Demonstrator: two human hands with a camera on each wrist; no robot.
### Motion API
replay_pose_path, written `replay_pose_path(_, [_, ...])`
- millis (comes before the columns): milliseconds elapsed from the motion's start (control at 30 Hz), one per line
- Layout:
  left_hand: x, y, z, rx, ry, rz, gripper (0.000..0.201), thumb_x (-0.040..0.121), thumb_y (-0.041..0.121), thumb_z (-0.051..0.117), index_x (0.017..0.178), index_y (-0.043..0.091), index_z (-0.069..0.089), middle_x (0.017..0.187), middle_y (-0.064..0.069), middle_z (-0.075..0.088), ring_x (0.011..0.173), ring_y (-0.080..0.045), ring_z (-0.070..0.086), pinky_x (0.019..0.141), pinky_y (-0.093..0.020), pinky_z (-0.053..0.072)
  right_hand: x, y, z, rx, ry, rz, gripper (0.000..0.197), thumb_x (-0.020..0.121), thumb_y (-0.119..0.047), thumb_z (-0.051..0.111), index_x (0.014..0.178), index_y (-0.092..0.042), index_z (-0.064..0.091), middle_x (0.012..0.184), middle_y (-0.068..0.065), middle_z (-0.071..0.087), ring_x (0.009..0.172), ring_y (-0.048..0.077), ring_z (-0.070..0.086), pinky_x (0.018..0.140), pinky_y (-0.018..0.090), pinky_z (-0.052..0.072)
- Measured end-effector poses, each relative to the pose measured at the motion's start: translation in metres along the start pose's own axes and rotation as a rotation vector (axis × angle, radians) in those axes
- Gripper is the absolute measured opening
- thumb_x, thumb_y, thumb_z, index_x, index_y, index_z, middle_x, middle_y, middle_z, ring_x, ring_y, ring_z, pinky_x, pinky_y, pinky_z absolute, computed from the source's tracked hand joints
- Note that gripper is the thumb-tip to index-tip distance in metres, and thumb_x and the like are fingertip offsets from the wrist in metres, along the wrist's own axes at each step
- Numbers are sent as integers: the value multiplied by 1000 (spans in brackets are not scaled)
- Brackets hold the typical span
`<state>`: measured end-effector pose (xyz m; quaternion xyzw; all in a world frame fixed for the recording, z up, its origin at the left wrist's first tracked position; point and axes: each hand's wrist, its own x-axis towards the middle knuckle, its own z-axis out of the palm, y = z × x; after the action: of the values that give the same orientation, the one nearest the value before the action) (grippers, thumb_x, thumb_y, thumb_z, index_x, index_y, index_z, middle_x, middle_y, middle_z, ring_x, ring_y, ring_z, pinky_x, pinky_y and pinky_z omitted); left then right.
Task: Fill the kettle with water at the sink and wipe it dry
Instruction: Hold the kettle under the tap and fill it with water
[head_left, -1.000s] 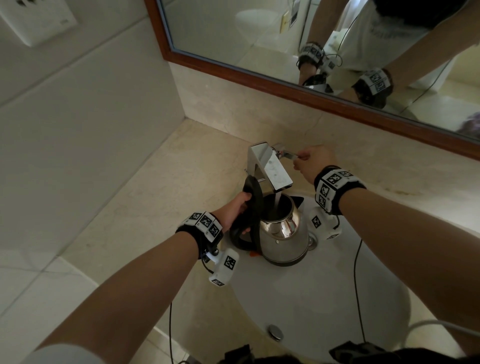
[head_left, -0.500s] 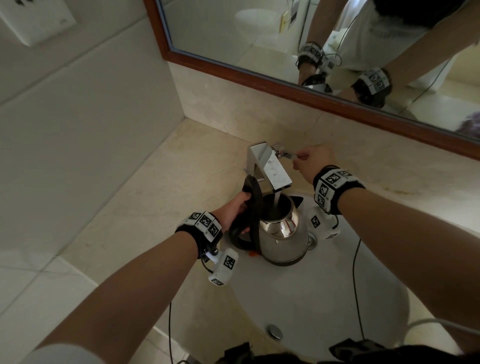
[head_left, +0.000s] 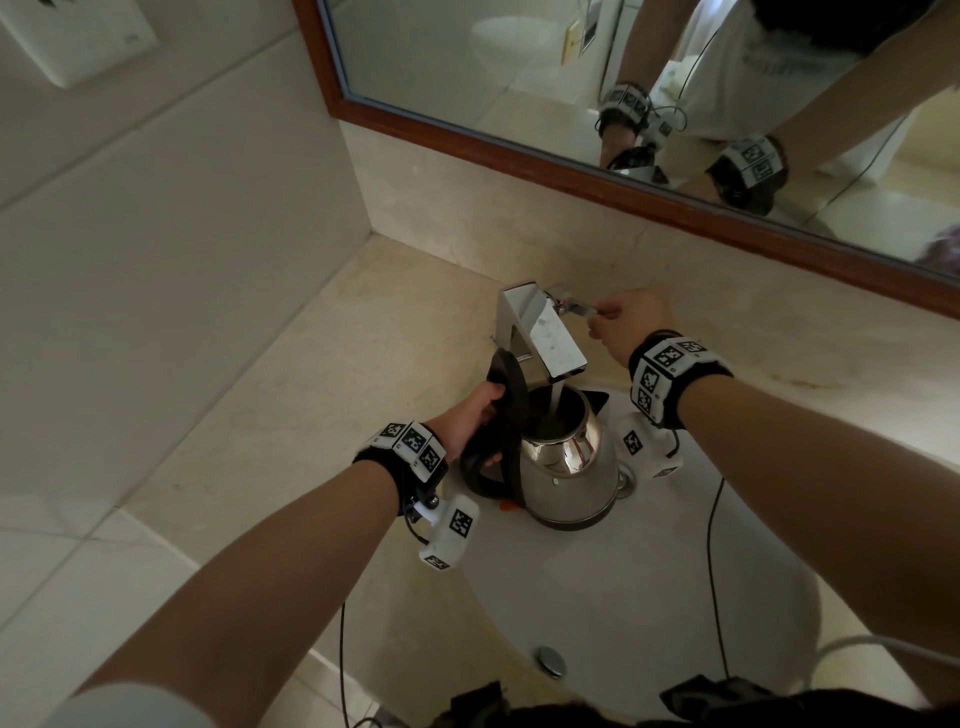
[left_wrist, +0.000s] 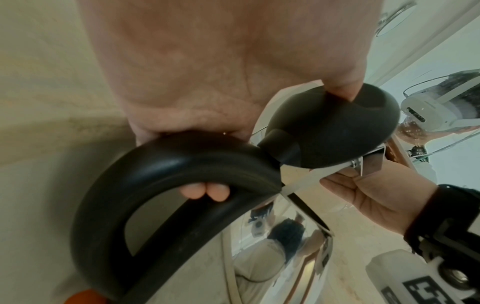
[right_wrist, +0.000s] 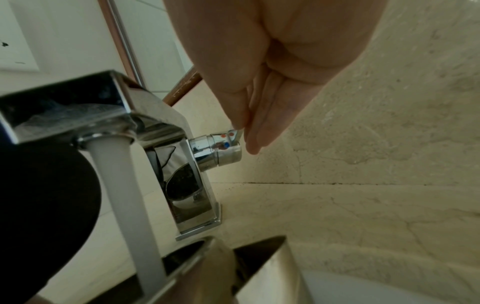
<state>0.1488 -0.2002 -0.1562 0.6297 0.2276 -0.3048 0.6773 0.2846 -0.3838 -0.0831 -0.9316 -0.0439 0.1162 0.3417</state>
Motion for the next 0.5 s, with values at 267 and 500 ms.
replay_pose_path(267, [-1, 1, 1, -6, 4, 0, 75, 71, 63, 36, 104, -1, 59, 80, -15, 61, 63, -24, 59, 62, -27, 49, 0, -1, -2, -24, -7, -2, 18, 91, -18, 59, 102, -8, 71, 95, 13, 74, 93, 29, 68, 89, 45, 55])
replay_pose_path(500, [0, -1, 0, 9, 11, -6, 76, 71, 64, 37, 106, -1, 58, 78, -13, 62, 63, -23, 60, 62, -28, 49, 0, -1, -2, -9, -6, 4, 20, 91, -18, 59, 105, -8, 70, 95, 12, 74, 93, 28, 68, 89, 45, 55])
